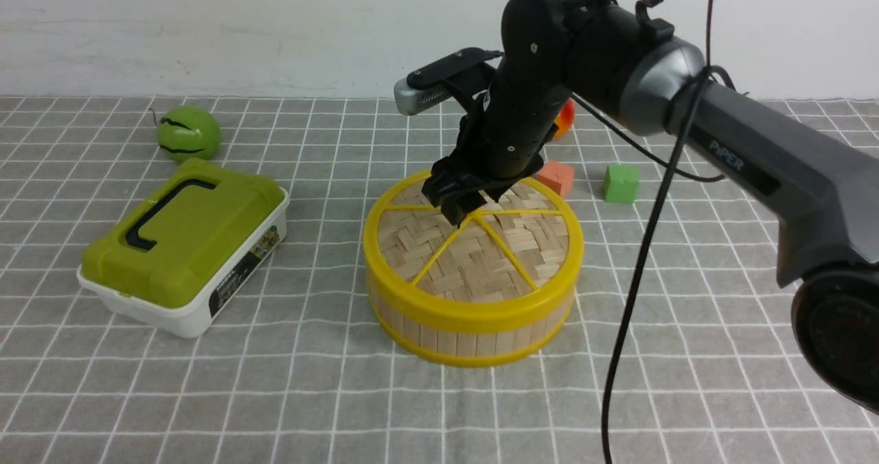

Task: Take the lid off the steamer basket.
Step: Use the right arm to lift the lid of the steamer

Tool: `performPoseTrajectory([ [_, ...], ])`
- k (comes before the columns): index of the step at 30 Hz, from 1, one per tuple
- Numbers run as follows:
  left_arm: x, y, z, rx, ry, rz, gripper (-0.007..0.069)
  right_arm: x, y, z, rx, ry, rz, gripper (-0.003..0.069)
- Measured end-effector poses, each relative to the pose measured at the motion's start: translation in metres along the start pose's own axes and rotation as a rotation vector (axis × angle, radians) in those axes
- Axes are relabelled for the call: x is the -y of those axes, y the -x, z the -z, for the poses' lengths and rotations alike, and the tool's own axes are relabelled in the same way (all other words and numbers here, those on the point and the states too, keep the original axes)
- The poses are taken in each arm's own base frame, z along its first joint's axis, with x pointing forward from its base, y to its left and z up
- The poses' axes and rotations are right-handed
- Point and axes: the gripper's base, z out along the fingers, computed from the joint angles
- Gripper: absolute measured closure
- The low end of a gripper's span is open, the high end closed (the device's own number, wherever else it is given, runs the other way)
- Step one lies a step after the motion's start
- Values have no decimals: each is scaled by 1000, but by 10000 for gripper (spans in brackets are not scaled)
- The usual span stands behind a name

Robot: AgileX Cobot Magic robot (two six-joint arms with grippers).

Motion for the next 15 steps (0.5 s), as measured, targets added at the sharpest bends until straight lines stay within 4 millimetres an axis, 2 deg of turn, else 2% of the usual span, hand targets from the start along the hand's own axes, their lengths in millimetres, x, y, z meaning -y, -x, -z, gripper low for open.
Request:
performPoseTrajectory([
  [1,0,0,0,0,0,0,386,0,0,-1,-1,0,-2,272],
  [4,0,0,0,0,0,0,386,-1,0,-2,-2,6,-13,424],
  [7,0,0,0,0,0,0,386,-1,0,-2,0,6,-13,510],
  [8,0,0,0,0,0,0,386,-1,0,-2,0,6,-14,581],
  [15,0,0,0,0,0,0,386,-1,1,4,0,6,-16,576],
])
